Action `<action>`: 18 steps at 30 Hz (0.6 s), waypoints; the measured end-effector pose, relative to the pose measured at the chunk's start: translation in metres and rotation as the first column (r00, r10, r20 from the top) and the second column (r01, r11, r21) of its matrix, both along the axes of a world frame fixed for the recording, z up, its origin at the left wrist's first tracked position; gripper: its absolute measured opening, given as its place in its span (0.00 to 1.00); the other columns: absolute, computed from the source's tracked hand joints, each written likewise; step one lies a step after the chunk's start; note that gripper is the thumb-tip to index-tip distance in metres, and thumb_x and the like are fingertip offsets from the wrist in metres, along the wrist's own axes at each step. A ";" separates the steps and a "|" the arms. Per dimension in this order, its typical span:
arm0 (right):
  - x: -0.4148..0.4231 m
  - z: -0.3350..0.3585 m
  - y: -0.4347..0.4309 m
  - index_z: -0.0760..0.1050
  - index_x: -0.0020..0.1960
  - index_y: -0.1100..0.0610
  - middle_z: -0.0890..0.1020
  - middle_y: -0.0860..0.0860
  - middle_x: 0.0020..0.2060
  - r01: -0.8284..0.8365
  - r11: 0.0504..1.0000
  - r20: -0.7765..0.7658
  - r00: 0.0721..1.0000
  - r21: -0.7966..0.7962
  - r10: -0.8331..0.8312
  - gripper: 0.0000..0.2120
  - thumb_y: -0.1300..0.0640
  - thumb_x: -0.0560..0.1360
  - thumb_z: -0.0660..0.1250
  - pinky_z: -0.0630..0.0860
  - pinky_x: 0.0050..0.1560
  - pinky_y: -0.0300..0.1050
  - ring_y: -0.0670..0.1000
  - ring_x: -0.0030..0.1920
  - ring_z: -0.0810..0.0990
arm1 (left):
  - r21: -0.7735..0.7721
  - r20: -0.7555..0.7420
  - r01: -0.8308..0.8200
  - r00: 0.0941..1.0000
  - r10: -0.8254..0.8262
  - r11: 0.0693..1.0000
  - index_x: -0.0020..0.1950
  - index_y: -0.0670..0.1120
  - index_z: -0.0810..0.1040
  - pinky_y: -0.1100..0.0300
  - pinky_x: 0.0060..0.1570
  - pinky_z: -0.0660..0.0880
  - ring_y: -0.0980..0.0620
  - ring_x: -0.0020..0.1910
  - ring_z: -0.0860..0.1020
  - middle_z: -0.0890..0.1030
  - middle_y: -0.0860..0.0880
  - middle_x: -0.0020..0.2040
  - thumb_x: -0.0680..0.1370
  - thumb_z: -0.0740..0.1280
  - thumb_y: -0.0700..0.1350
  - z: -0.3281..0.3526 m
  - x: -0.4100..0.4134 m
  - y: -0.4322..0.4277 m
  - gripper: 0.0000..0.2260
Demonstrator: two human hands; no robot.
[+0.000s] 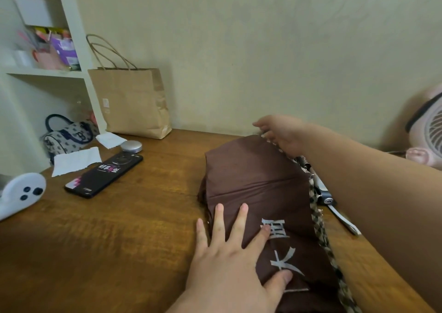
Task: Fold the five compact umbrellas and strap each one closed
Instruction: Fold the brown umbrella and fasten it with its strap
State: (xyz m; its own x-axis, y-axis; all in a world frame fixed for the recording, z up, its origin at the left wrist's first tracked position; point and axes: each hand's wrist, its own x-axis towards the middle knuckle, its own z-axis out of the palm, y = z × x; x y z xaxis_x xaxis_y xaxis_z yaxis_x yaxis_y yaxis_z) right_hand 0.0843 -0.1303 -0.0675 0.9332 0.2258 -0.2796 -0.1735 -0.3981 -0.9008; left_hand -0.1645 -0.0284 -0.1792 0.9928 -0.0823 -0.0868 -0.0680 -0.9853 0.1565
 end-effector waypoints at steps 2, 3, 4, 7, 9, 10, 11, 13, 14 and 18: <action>-0.006 0.013 0.000 0.74 0.56 0.55 0.74 0.53 0.40 -0.038 0.991 -0.042 0.998 0.125 0.044 0.15 0.46 0.78 0.68 0.73 0.32 0.39 0.52 0.30 0.75 | -0.009 0.002 -0.001 1.000 0.001 1.000 0.78 0.72 0.38 0.32 0.74 0.31 0.43 0.76 0.23 0.25 0.58 0.78 0.67 0.38 0.81 0.000 0.000 0.000 0.40; -0.010 0.020 0.001 0.75 0.56 0.56 0.76 0.53 0.42 -0.065 0.985 -0.063 0.995 0.159 0.076 0.16 0.45 0.77 0.68 0.75 0.33 0.39 0.53 0.31 0.76 | -0.015 0.003 -0.002 1.000 0.002 1.000 0.78 0.72 0.38 0.32 0.74 0.31 0.43 0.76 0.23 0.25 0.58 0.78 0.65 0.36 0.81 0.001 -0.001 0.000 0.41; -0.014 0.026 0.002 0.75 0.54 0.56 0.77 0.53 0.41 -0.091 0.983 -0.077 0.992 0.160 0.105 0.16 0.44 0.76 0.68 0.75 0.36 0.41 0.53 0.33 0.76 | -0.009 0.004 -0.004 1.000 0.004 1.000 0.78 0.72 0.38 0.32 0.74 0.31 0.43 0.76 0.23 0.25 0.59 0.78 0.67 0.37 0.81 0.000 -0.001 0.000 0.39; -0.031 0.043 0.005 0.76 0.48 0.55 0.78 0.52 0.38 -0.085 0.985 -0.013 0.996 0.147 0.088 0.11 0.47 0.78 0.68 0.74 0.40 0.43 0.53 0.36 0.77 | -0.012 0.012 -0.006 1.000 0.006 1.000 0.78 0.71 0.38 0.33 0.74 0.30 0.44 0.76 0.23 0.26 0.59 0.78 0.73 0.47 0.79 -0.001 -0.002 0.001 0.37; -0.049 0.054 0.002 0.80 0.54 0.57 0.82 0.54 0.43 -0.029 0.968 0.118 0.993 0.251 -0.001 0.09 0.53 0.77 0.71 0.78 0.46 0.44 0.54 0.41 0.81 | -0.005 0.012 -0.003 1.000 0.003 1.000 0.78 0.71 0.37 0.33 0.75 0.31 0.44 0.76 0.23 0.26 0.58 0.79 0.74 0.47 0.78 0.000 -0.003 0.001 0.36; -0.061 0.059 -0.003 0.83 0.56 0.58 0.83 0.54 0.44 -0.002 0.950 0.186 0.981 0.312 -0.058 0.11 0.57 0.75 0.73 0.78 0.47 0.44 0.54 0.43 0.82 | -0.003 0.013 -0.004 1.000 0.004 1.000 0.78 0.71 0.37 0.33 0.75 0.31 0.44 0.76 0.23 0.26 0.58 0.79 0.74 0.46 0.78 0.001 -0.004 0.001 0.36; -0.078 0.063 -0.010 0.84 0.54 0.58 0.85 0.53 0.43 0.002 0.933 0.251 0.963 0.361 -0.100 0.09 0.60 0.75 0.73 0.78 0.45 0.42 0.53 0.42 0.82 | -0.005 0.013 -0.005 1.000 0.005 1.000 0.78 0.71 0.37 0.34 0.75 0.31 0.44 0.76 0.23 0.26 0.58 0.79 0.74 0.46 0.78 0.003 -0.004 0.000 0.36; -0.120 0.062 -0.029 0.85 0.49 0.58 0.85 0.52 0.38 -0.020 0.917 0.343 0.931 0.399 -0.129 0.05 0.63 0.75 0.73 0.78 0.36 0.38 0.49 0.37 0.83 | -0.008 0.004 0.000 1.000 0.000 1.000 0.79 0.70 0.38 0.34 0.75 0.31 0.44 0.76 0.23 0.26 0.59 0.79 0.75 0.45 0.78 0.006 -0.006 0.001 0.36; -0.144 0.055 -0.040 0.85 0.47 0.57 0.85 0.53 0.37 -0.036 0.922 0.375 0.919 0.384 -0.121 0.04 0.64 0.75 0.72 0.77 0.35 0.39 0.49 0.37 0.83 | -0.008 0.003 0.002 1.000 -0.002 1.000 0.79 0.69 0.39 0.35 0.76 0.31 0.44 0.76 0.23 0.27 0.59 0.79 0.75 0.44 0.77 0.007 -0.007 0.001 0.35; -0.219 0.005 -0.077 0.86 0.44 0.58 0.87 0.57 0.39 -0.015 0.964 0.429 0.897 0.265 -0.104 0.03 0.64 0.72 0.75 0.78 0.45 0.38 0.50 0.40 0.83 | 0.022 0.008 -0.006 1.000 0.006 1.000 0.80 0.68 0.41 0.36 0.76 0.31 0.43 0.79 0.27 0.34 0.57 0.82 0.75 0.43 0.77 0.007 -0.008 0.000 0.35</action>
